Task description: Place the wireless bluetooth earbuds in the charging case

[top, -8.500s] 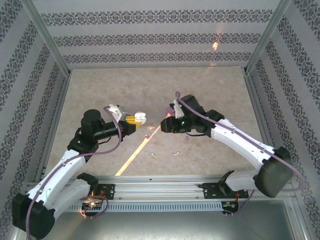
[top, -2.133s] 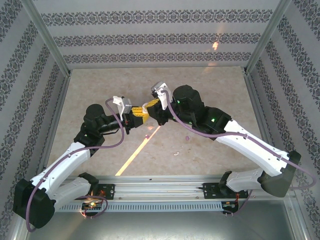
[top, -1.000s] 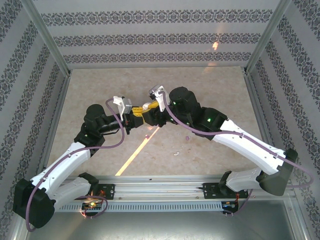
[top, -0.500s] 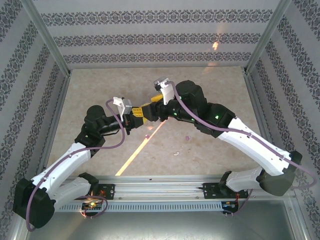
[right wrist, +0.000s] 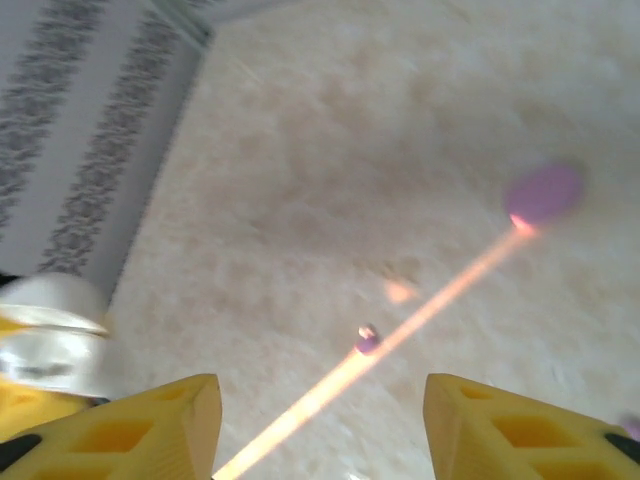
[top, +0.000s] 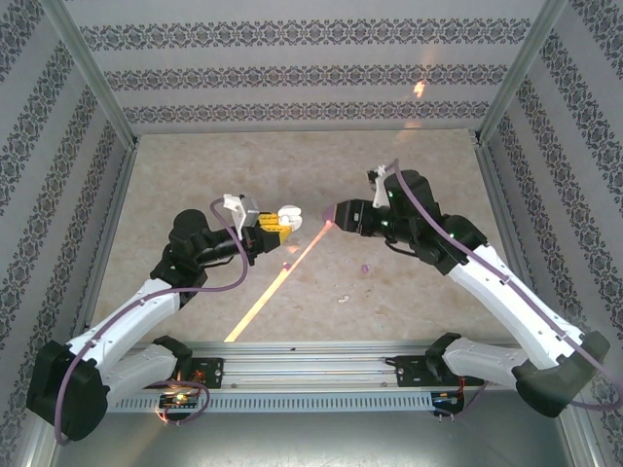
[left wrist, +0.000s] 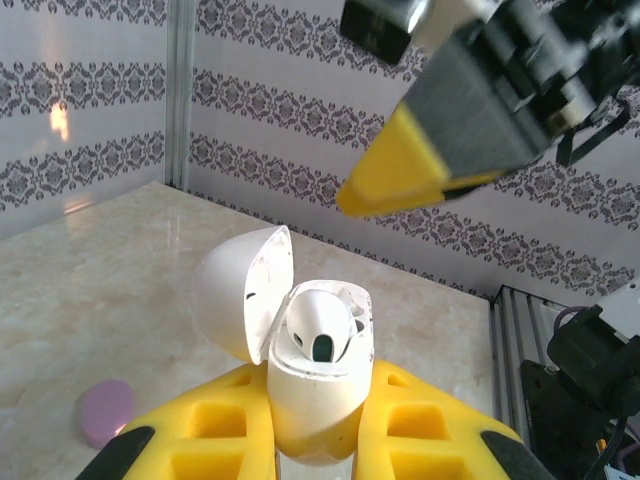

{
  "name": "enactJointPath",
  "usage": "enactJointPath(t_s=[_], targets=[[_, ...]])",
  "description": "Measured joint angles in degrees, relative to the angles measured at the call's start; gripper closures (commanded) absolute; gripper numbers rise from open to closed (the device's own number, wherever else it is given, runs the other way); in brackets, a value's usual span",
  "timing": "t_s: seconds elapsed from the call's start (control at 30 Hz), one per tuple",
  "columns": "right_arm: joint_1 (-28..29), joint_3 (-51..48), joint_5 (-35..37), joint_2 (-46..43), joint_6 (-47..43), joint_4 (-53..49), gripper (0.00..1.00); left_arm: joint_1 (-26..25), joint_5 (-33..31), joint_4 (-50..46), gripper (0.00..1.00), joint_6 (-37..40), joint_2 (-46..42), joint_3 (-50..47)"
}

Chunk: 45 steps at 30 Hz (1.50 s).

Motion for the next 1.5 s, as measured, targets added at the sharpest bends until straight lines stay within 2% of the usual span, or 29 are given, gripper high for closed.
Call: enactJointPath(t_s=[0.27,0.47,0.6,0.83,1.07,1.27,1.5], targets=[[-1.3,-17.9,-4.6,-0.1,9.4,-0.2,0.57,-2.0,-2.4,2.4,1.00,2.0,2.0,-3.5],[4.6,-26.5,-4.9,1.5,16.6,2.0,0.57,-2.3,-2.8,1.0,1.00,5.9,3.1,-1.9],[6.2,-27.8,-4.5,3.0,18.4,4.3,0.57,-2.5,-3.0,1.1,0.99,6.3,4.4,-1.7],[7.3,-29.7,-1.4,5.2,18.9,6.9,0.67,-3.0,-3.5,1.1,1.00,6.3,3.9,-3.2],[7.8,-29.5,-0.8,11.0,18.3,8.0,0.63,-3.7,-5.4,1.2,0.99,6.3,1.0,-6.9],[8.8,-28.7,-0.6,15.0,18.0,8.9,0.64,-3.8,-6.1,1.0,0.99,6.3,-0.7,-8.1],[9.2,-23.1,-0.5,21.6,14.9,10.1,0.64,-3.8,-6.5,-0.5,0.99,6.5,-2.7,-8.1]])
